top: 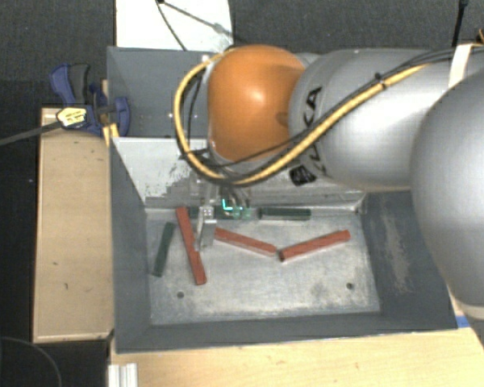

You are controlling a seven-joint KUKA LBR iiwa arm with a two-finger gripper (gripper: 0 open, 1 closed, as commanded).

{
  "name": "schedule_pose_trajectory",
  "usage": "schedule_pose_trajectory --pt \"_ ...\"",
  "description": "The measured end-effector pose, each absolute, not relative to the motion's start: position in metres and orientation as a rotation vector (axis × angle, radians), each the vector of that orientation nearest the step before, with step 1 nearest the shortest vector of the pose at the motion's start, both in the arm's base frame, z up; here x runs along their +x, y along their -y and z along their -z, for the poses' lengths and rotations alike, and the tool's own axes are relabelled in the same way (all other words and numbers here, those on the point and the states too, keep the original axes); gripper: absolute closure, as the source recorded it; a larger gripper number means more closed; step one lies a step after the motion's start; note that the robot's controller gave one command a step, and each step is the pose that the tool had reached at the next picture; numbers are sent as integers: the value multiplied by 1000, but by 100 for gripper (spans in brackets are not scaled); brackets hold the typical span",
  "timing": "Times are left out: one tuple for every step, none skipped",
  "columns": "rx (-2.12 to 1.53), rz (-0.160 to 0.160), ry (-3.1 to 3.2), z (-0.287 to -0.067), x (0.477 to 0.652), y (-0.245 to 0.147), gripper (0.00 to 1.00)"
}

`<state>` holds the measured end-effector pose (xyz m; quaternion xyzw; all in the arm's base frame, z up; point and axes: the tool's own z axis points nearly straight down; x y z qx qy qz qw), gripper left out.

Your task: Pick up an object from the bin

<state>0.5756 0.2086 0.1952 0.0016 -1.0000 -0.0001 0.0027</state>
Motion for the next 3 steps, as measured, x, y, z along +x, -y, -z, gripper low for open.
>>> schedule_pose_trajectory --pt "-236 -5 3128 -84 589 -139 0" --pt "-278 0 3128 -72 584 -124 0" --pt "-36 1 3151 -150 580 -79 0"
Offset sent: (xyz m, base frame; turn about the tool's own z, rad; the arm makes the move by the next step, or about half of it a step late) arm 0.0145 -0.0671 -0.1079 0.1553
